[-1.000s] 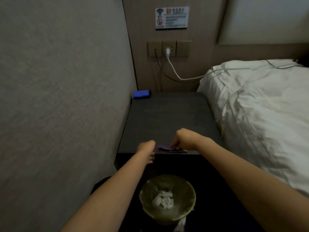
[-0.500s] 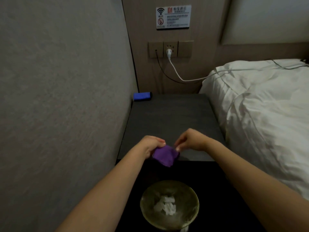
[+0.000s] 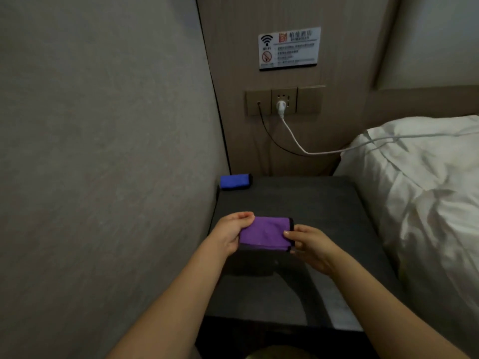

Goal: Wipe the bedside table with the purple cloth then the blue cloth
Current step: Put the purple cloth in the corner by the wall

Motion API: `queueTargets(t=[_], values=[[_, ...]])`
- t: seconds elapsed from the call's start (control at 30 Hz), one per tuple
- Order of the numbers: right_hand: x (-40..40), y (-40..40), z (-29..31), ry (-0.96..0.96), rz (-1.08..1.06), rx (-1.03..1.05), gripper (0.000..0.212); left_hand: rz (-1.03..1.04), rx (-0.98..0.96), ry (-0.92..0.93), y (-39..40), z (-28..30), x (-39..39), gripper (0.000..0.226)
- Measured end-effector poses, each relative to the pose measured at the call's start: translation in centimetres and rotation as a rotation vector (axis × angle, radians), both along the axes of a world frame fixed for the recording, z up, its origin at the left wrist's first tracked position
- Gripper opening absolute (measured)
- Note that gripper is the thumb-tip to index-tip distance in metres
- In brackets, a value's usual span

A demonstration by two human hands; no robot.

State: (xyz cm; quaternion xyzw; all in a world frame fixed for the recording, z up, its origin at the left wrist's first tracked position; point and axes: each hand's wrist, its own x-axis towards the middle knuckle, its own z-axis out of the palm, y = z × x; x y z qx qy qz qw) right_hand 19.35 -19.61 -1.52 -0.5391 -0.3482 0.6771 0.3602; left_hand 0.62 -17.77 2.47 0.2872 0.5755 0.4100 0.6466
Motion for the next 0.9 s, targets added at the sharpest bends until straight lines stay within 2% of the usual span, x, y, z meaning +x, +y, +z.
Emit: queueTargets(t=[0.2, 0.3, 0.37, 0.43, 0.53, 0.6, 0.7, 0.8, 0.9], values=[[-1.0, 6.5, 0.1, 0.050, -0.074, 0.067, 0.011, 0.022, 0.072, 0.095, 7.1, -1.0, -0.3, 0.014], [-0.9, 9.6, -0.1, 0.073, -0.134, 0.083, 0.004, 0.086, 0.132, 0.247, 10.8, -2.6, -0.8, 0.010], [-0.6, 11.5, -0.3, 0.110, -0.191, 0.085, 0.002, 0.136, 0.237, 0.524, 13.2, -3.9, -1.3, 0.012], [-0.1, 13.3, -0.6, 0.166, -0.240, 0.078, 0.002, 0.056, 0.387, 0.844, 15.2, -5.1, -2.1, 0.030], [0.7, 15.8, -1.1, 0.295, -0.322, 0.061, 0.010, -0.237, 0.553, 1.229, 18.2, -7.0, -3.0, 0.054], [0.8, 17.5, -1.2, 0.333, -0.345, 0.060, 0.014, -0.447, 0.494, 1.427, 19.9, -8.7, -3.1, 0.067], [0.1, 20.0, -1.3, 0.356, -0.348, 0.054, 0.013, -0.624, 0.371, 1.542, 21.4, -10.8, -2.4, 0.072], [-1.1, 22.3, -1.3, 0.384, -0.356, 0.035, 0.012, -0.587, 0.405, 1.590, 21.1, -12.0, -1.9, 0.072], [-3.1, 24.5, -1.1, 0.419, -0.376, 0.012, 0.008, -0.567, 0.480, 1.560, 19.2, -12.1, -0.8, 0.070]])
